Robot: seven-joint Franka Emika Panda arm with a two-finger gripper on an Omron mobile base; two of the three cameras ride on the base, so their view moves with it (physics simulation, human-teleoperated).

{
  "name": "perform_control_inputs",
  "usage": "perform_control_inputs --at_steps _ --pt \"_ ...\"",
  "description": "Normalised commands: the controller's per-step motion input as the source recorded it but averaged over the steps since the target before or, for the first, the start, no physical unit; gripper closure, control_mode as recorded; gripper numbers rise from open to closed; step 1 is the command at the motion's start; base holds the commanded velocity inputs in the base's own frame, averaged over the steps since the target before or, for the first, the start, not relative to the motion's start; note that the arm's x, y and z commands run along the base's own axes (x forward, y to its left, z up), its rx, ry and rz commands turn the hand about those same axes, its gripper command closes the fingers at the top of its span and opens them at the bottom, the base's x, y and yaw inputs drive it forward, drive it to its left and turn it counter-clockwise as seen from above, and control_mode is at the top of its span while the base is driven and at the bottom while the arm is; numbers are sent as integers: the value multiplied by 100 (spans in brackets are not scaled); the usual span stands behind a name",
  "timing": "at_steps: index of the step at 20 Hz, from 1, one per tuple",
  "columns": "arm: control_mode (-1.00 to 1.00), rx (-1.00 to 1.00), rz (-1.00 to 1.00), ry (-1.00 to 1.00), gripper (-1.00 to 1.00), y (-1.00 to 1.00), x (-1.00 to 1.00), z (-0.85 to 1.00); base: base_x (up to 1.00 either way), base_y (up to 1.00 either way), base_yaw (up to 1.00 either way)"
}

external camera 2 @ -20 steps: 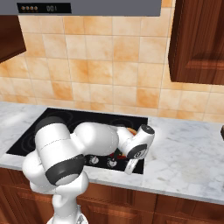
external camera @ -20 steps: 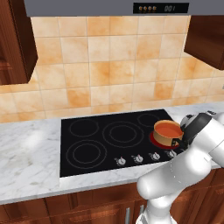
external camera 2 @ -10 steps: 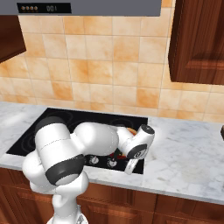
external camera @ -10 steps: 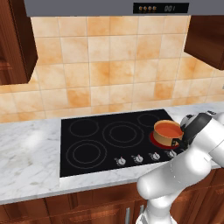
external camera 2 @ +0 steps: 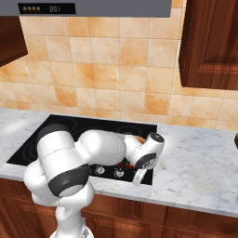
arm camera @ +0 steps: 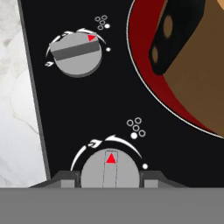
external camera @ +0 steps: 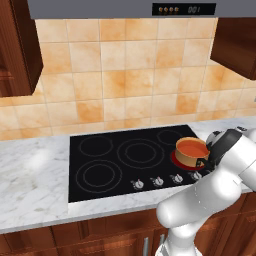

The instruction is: Wait until the marinara sauce is simmered to a deep red color and then turn off the stove.

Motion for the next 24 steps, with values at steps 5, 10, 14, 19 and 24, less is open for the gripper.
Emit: perform_control_inputs --at_steps 5,10,14,19,24 --pt "-100 0 0 0 100 0 0 0 0 0 0" --pt "-100 0 0 0 100 0 0 0 0 0 0" --pt "-100 0 -1 0 100 0 0 0 0 0 0" --pt "-100 0 -17 0 100 0 -13 0 0 0 0" --pt "-100 0 -22 0 100 0 -19 0 0 0 0"
